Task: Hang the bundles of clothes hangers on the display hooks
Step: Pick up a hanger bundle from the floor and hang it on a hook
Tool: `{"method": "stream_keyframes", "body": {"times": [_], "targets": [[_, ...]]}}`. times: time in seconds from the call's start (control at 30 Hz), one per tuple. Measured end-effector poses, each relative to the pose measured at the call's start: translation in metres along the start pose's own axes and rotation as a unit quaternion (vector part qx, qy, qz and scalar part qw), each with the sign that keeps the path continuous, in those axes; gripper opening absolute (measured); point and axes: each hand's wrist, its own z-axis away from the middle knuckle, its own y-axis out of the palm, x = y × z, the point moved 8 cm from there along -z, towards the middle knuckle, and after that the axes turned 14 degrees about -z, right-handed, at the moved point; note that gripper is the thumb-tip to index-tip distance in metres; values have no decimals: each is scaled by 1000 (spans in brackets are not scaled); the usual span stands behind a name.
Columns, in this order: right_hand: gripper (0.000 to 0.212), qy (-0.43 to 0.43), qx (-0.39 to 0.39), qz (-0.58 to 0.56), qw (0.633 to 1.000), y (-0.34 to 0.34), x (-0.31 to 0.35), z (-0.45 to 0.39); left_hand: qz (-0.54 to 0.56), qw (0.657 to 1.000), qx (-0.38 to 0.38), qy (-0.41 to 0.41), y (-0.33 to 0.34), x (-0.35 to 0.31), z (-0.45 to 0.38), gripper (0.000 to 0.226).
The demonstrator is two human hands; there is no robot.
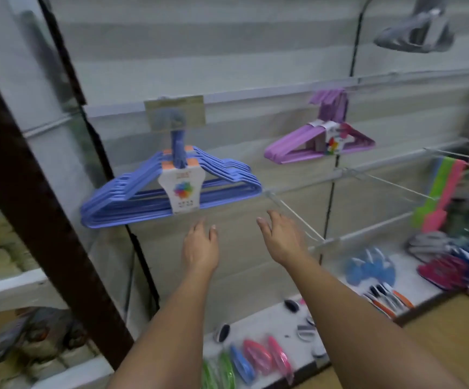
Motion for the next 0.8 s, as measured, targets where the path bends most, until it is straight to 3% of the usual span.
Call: {"method": "stream_keyframes", "body": {"times": [0.33,0.57,0.8], "targets": [[48,184,-67,13,981,-70,-154,112,2,982,133,131,111,-94,90,44],[45,298,-130,37,945,-141,-262,190,1,947,236,219,196,-191,175,42],[53,383,-162,76,906,-233,-350,249,30,909,293,296,256,-309,260,39]]}}
